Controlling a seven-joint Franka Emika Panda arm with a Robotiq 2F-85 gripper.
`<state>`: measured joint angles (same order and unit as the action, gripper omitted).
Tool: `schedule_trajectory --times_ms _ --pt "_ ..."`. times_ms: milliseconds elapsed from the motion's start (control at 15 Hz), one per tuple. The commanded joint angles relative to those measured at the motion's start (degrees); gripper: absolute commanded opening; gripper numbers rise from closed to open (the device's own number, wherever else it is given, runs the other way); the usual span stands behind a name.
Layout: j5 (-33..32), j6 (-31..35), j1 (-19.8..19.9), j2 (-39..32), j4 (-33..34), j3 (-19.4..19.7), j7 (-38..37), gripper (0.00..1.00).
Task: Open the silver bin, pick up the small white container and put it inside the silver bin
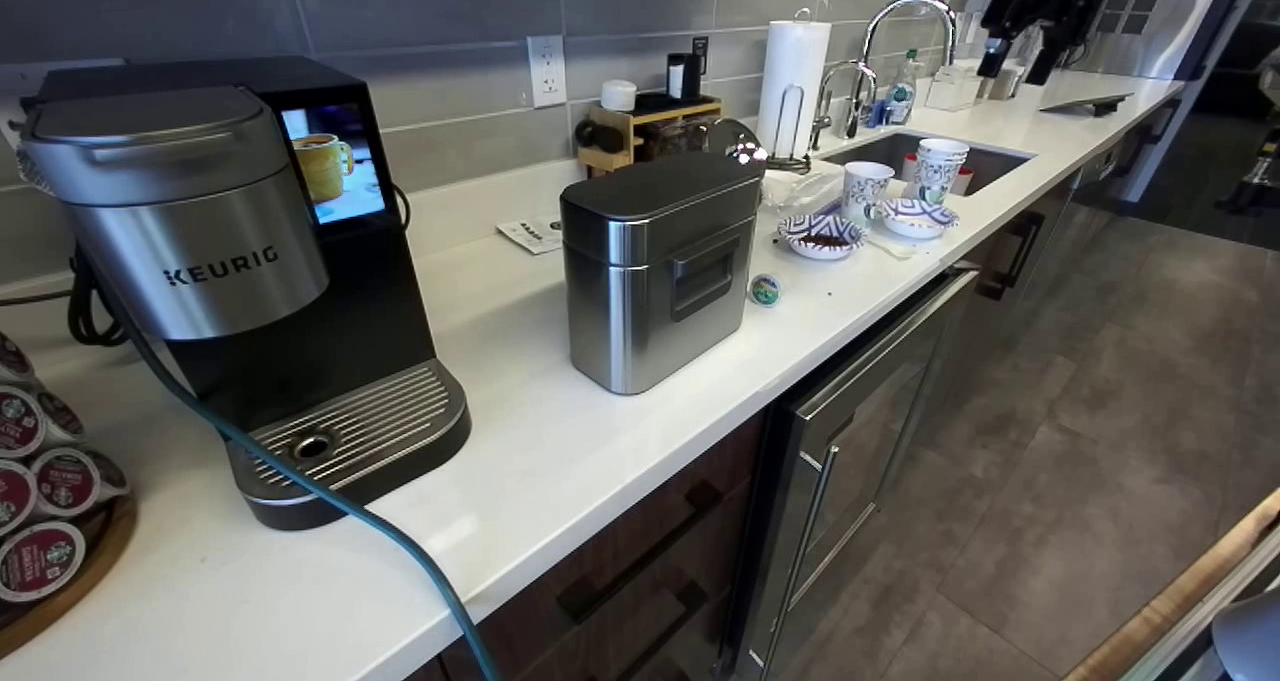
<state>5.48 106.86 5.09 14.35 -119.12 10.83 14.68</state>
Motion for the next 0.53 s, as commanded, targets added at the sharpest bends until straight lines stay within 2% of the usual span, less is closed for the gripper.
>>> schedule_trajectory --times_ms 0,267,467 --pt "9.0 3.03 -2.43 -5.46 4.04 0.11 7.75 1.0" --pt "18.89 2.43 -3.9 -11.54 8.72 -0.88 19.54 1.0" --pt "22.23 2.36 -3.92 -15.63 11.68 -3.18 27.77 1.0"
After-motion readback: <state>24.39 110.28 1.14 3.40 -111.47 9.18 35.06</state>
